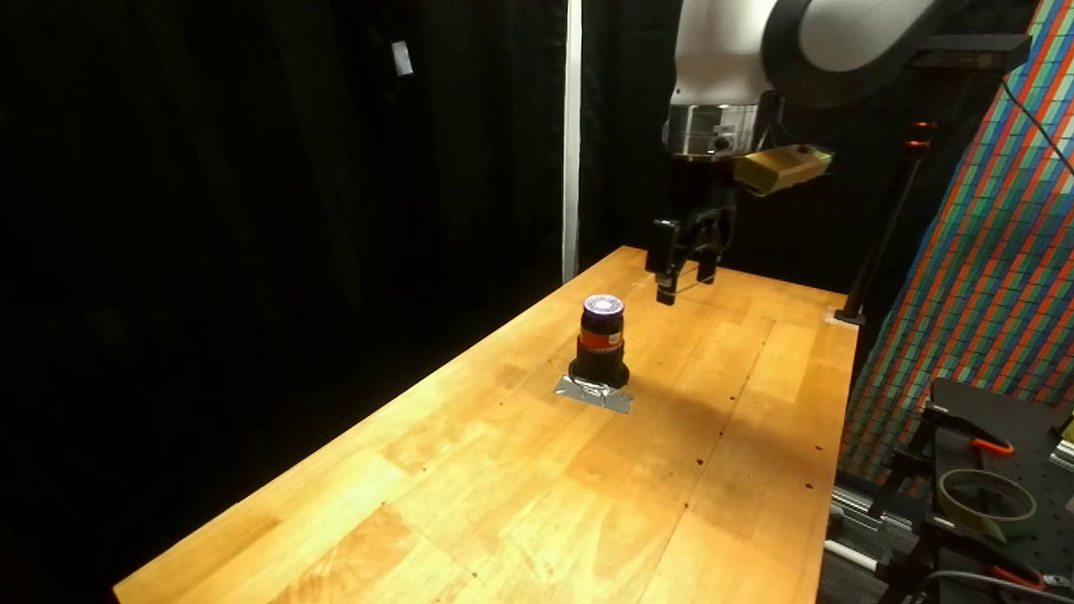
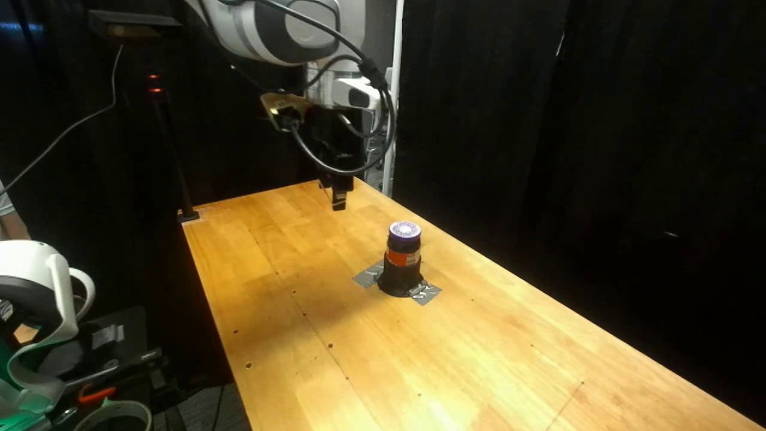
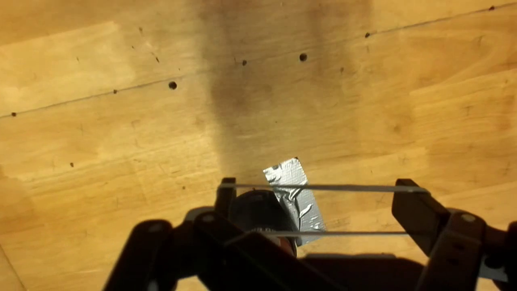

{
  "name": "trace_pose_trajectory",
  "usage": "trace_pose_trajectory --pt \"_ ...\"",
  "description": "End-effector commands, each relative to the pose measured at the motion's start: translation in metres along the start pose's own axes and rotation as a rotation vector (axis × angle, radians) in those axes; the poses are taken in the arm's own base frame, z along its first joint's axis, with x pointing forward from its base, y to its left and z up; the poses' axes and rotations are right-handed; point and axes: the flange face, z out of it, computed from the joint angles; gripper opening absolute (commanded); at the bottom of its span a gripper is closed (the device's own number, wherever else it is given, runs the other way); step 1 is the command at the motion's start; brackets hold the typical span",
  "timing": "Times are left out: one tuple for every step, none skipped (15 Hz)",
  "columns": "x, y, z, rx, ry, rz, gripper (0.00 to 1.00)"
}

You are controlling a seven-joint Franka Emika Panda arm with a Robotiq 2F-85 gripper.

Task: Put the elastic around the bottle on the table

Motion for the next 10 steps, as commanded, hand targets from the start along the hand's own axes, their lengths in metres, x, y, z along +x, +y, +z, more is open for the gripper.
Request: trace_pose_trajectory --pt "0.074 -0.002 0.017 0.031 0.004 -0.015 1.0" --pt "0.088 0.0 0.022 0.041 0.006 -0.015 1.0" --pt "0.1 0.002 0.027 0.051 0.006 -0.014 1.0" --pt "0.111 0.004 0.031 0.049 0.005 -0.016 1.0" --pt "0.121 0.006 0.036 0.054 0.002 -0.016 1.0" --pt "0.131 0.009 0.041 0.049 0.008 -0.01 1.0" --pt "0.139 0.011 0.045 0.048 0.007 -0.009 1.0" --pt "0.147 0.014 0.049 0.047 0.007 -0.003 1.0" --pt "0.154 0.016 0.054 0.053 0.011 0.005 1.0" --pt "0.16 0.017 0.058 0.051 0.013 0.012 1.0"
